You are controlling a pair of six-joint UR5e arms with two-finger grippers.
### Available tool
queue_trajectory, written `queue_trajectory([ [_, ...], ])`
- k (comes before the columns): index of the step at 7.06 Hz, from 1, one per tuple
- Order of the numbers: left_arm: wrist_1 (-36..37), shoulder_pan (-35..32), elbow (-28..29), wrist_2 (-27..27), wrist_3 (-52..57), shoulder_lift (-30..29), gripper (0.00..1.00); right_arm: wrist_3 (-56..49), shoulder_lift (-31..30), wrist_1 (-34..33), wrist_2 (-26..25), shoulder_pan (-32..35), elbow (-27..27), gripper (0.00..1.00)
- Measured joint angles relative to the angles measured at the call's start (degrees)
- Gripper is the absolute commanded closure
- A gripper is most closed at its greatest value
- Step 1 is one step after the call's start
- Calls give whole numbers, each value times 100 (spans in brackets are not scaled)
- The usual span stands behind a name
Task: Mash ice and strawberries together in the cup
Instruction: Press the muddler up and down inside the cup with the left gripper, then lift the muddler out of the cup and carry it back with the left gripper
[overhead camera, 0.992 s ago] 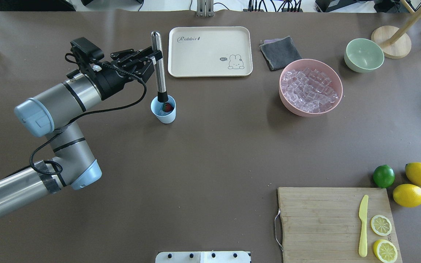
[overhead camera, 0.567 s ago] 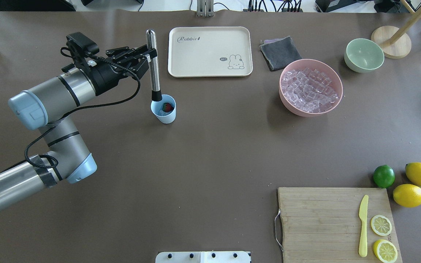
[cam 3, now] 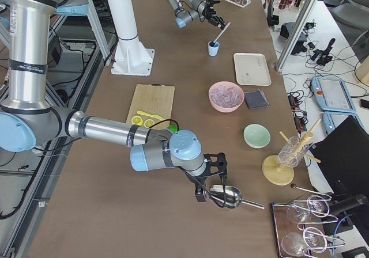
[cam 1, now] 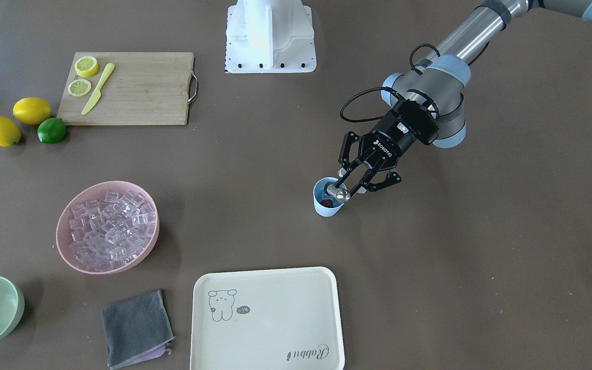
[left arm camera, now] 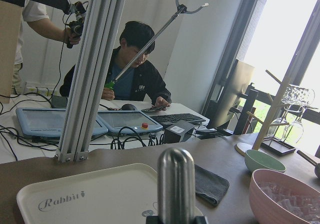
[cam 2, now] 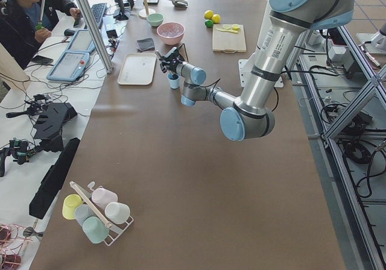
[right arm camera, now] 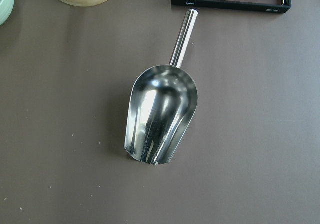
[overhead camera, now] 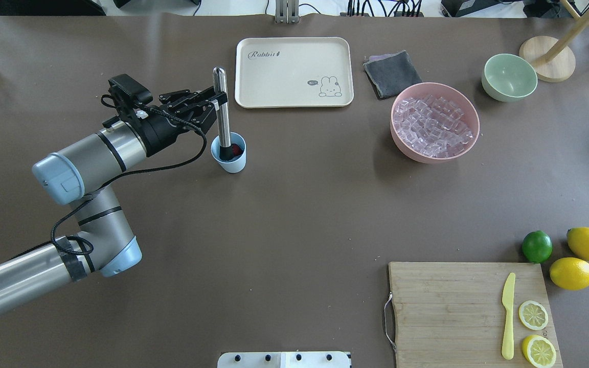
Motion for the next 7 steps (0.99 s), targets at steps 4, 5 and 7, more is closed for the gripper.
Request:
queue_trajectory([
  [4,731,-600,-544,-485,-535,-54,100,0,20,-13,25,20,17,0],
  [5,1638,-1154,-1000,-1231,-852,12,100,0,48,-70,40,20,30,0],
  [7,3695,-2745,-1670,-3749,-1228,363,100,0,98,-261,60,46,116,0],
])
